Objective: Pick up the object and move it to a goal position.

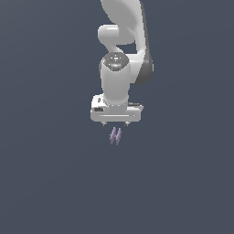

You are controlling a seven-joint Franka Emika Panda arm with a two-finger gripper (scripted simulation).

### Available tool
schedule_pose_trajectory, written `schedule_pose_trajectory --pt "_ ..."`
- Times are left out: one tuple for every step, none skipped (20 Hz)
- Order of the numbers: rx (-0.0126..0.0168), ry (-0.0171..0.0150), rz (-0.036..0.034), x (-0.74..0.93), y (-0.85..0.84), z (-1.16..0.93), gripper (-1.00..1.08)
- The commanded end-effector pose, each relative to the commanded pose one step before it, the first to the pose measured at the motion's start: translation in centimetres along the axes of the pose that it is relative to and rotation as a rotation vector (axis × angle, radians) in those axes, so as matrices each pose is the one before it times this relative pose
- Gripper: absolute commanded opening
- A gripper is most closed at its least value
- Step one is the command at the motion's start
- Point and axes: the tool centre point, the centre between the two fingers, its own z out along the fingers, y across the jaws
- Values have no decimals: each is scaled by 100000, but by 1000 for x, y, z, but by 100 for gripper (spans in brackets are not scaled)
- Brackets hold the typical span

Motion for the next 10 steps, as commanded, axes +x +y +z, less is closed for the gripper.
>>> schedule_pose_trajectory --pt "0 0 0 0 1 0 100" --pt "32 70 60 8 -19 -24 100" --pt "83 166 151 30 -73 -47 100" --pt "146 292 264 46 -109 -89 100" --pt "202 402 362 65 -154 -122 100" --pt "261 513 461 82 -198 -157 100" --pt "307 594 531 94 -229 -185 100" --pt "265 506 446 79 -196 -160 100" --pt "205 388 335 60 -152 -125 100" --pt "143 270 224 43 -108 -89 100"
